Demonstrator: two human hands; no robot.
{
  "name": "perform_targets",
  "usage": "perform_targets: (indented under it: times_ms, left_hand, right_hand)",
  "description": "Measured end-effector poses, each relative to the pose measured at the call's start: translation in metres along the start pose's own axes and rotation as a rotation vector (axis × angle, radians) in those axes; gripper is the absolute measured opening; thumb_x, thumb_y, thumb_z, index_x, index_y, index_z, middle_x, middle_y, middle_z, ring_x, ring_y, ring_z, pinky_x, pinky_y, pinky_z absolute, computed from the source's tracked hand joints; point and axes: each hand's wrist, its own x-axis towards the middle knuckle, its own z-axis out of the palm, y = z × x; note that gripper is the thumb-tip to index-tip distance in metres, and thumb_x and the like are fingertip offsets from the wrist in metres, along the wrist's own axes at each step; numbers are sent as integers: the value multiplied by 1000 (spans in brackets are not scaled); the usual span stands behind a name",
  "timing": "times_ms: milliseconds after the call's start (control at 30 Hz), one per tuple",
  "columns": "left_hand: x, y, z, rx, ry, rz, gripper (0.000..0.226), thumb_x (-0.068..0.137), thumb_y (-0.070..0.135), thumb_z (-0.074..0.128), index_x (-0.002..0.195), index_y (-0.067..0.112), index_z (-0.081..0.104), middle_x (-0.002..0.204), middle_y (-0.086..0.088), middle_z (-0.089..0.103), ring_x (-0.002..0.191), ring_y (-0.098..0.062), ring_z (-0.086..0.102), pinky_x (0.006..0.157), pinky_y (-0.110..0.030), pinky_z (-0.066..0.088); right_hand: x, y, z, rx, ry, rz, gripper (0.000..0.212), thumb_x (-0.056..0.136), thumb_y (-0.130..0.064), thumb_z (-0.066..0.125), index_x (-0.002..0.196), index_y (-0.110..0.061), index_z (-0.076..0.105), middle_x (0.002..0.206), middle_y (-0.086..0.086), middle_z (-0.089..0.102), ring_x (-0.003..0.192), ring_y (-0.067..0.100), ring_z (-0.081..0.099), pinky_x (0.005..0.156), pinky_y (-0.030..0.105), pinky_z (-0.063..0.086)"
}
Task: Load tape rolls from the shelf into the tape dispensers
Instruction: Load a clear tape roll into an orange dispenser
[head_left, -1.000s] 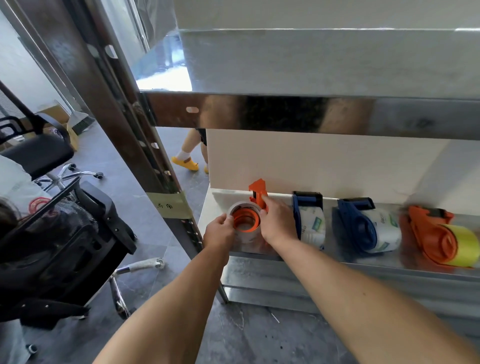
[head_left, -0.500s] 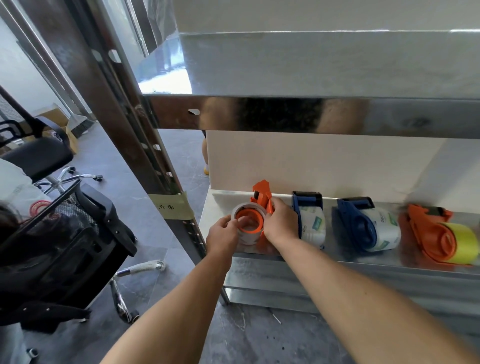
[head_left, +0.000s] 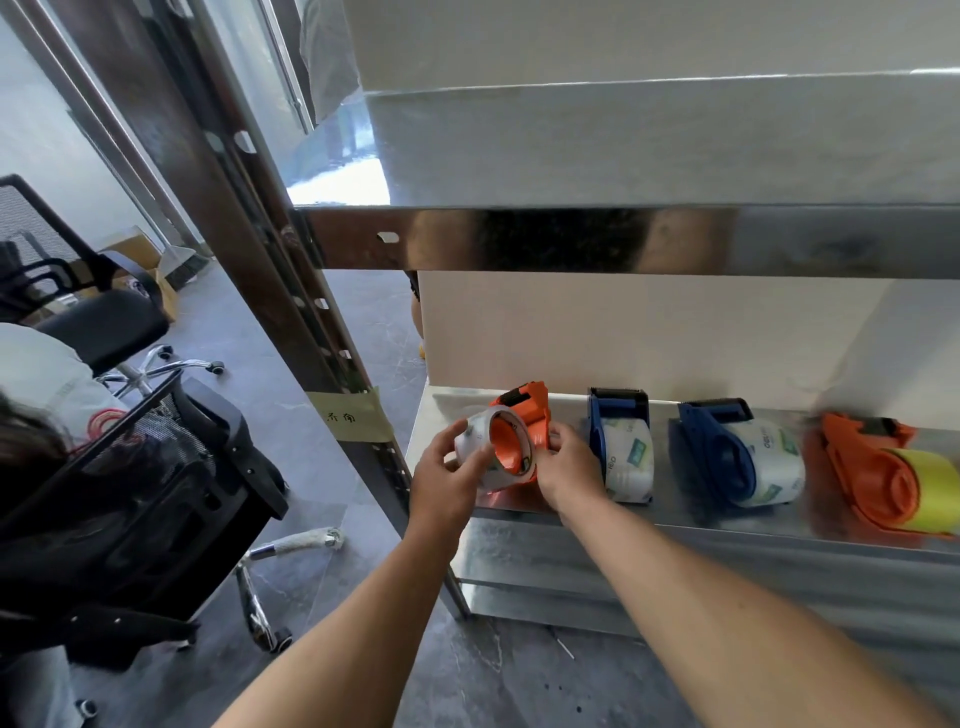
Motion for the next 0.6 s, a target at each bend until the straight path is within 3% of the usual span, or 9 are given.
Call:
perform_targets:
  times_ms: [133,267,400,467,533,600]
  left_hand:
    - [-3,-4,-2,75,-17,32,50,84,30,78,130,30,60,121,2,64,98,-16,70,73,-22,57]
    - [-7,-5,-1,138,-71,70,38,88,21,74,123,30,62,122,1,61,100,-13,67,67,-17,56]
    - [-11,-4,6,198,-124,77,36,92,12,67,124,27,59,116,1,62,94,-13,67,64,-17,56]
    - [-11,-3,6,164,-127,47,41,92,12,67,128,24,55,109,0,64,91,-13,68,63,-18,55]
    - [-10,-4,5,136,-134,15,42,92,13,68,128,25,50,109,0,65,91,-12,68,62,-17,54]
    - [-10,-4,5,113,-146,-37,39,93,15,67,127,23,51,108,0,67,92,-13,69,64,-19,55]
  right_hand:
    - [-2,3,-2,-1,-98,4,16,100,-31,48,109,-29,62,103,-4,67,90,14,59,77,28,45]
    - [-5,6,-8,44,-149,25,27,96,-43,50,117,-31,62,108,-3,68,98,19,64,88,39,54]
    - [-9,3,-11,177,-217,13,12,98,-37,47,94,-41,58,104,-1,70,94,21,67,84,43,58]
    - [-12,1,-13,225,-229,19,17,101,-33,43,102,-42,58,107,0,68,96,20,66,83,39,58]
    - [-13,3,-13,231,-225,25,24,102,-35,40,115,-31,60,109,2,68,97,20,66,84,41,58]
    - [-14,5,-12,187,-202,30,31,101,-42,39,112,-26,64,103,2,70,94,21,67,84,44,58]
